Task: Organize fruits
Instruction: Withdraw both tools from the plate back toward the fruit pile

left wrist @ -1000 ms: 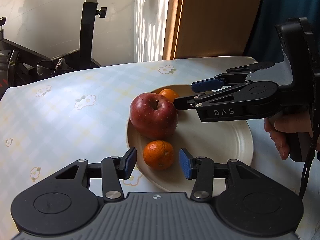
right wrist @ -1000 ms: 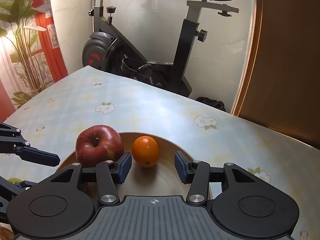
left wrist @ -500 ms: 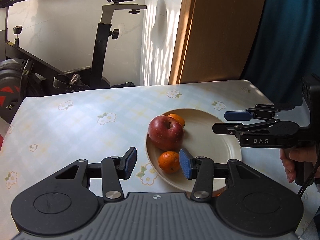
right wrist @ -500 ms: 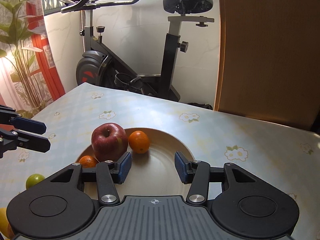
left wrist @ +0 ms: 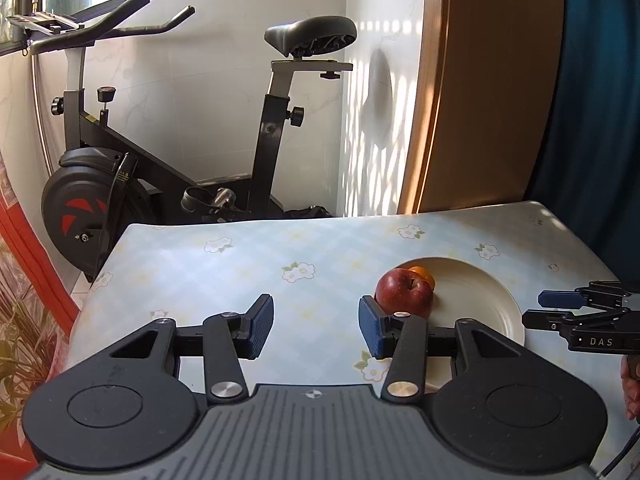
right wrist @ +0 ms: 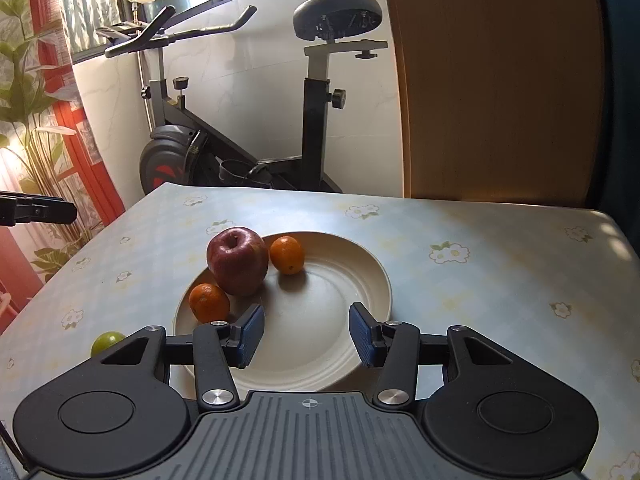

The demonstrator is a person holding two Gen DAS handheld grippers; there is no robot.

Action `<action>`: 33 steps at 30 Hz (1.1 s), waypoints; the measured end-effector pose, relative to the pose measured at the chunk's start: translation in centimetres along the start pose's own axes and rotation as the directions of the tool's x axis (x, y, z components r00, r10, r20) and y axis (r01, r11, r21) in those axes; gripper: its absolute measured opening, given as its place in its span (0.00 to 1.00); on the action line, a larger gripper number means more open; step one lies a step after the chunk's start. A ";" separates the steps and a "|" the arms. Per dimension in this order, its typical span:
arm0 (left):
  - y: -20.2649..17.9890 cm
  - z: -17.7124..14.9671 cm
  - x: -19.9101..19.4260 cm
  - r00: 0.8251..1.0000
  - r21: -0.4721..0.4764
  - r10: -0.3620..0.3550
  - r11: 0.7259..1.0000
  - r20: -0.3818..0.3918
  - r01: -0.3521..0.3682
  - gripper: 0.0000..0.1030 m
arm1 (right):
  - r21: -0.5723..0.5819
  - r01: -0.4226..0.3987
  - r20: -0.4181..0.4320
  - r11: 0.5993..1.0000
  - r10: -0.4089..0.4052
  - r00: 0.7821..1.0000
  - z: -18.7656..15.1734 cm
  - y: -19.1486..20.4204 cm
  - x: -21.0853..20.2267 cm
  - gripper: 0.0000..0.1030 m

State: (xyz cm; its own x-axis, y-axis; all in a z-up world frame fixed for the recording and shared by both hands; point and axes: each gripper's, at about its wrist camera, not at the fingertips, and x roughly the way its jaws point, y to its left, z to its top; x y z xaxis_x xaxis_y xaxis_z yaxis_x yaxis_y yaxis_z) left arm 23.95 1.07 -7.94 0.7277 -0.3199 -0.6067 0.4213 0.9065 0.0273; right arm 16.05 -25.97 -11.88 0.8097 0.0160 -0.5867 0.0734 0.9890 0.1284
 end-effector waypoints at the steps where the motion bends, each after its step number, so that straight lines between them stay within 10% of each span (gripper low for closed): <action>1: 0.1 0.0 -0.2 1.000 0.002 0.014 1.000 0.007 -0.014 0.48 | 0.002 0.007 0.002 1.000 -0.007 1.000 -0.3 0.1 -0.2 0.43; 8: -0.2 -1.0 -1.7 0.993 0.037 0.108 0.993 0.050 -0.110 0.48 | 0.058 0.024 0.017 0.998 -0.025 1.000 -2.3 0.9 -1.7 0.43; 33: -2.6 -6.1 -3.1 0.999 -0.106 0.037 0.994 0.003 -0.036 0.48 | 0.038 0.006 -0.074 0.999 -0.003 0.997 -7.3 3.5 -5.1 0.43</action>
State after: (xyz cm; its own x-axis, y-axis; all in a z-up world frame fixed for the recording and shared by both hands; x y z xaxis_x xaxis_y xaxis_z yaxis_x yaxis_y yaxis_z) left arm 17.28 1.42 -11.01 0.7440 -0.2872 -0.6033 0.3350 0.9416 -0.0352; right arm 7.91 -21.55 -14.24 0.7638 0.0237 -0.6450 0.1006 0.9828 0.1552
